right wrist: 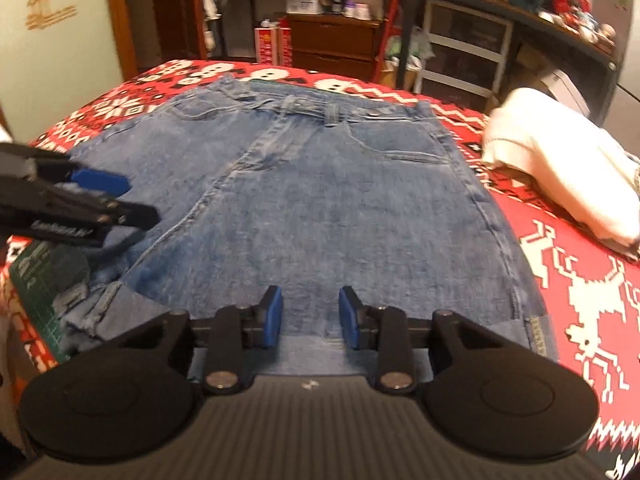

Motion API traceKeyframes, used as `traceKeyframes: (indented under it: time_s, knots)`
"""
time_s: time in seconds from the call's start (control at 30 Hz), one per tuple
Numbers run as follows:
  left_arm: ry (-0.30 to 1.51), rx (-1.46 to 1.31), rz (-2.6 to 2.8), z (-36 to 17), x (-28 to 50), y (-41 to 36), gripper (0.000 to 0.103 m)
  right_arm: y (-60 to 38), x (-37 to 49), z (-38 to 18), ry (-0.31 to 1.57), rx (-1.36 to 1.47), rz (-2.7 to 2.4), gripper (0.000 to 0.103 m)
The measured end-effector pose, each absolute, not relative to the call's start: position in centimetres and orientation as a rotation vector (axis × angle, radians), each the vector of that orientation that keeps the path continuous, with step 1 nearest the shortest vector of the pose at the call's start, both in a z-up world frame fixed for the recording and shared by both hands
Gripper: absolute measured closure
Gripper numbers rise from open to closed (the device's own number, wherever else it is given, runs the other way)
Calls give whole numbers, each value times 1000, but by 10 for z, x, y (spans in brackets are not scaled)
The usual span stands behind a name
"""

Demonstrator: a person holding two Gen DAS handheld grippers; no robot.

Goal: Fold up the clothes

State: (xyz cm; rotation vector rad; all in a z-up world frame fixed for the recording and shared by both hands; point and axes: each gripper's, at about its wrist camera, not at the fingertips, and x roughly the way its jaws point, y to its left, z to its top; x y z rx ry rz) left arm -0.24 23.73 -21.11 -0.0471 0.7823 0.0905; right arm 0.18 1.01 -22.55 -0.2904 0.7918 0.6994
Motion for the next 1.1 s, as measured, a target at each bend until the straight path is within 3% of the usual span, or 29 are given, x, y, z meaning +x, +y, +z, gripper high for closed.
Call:
traceKeyframes:
  time_s: [0.6,1.1]
  knots:
    - [769,-55,130,-205,53,250,45,51,73,-227,791,-231,635,66]
    - [798,-11,104,-213,-11,235,49,1,11,-228,798,-310,678,67]
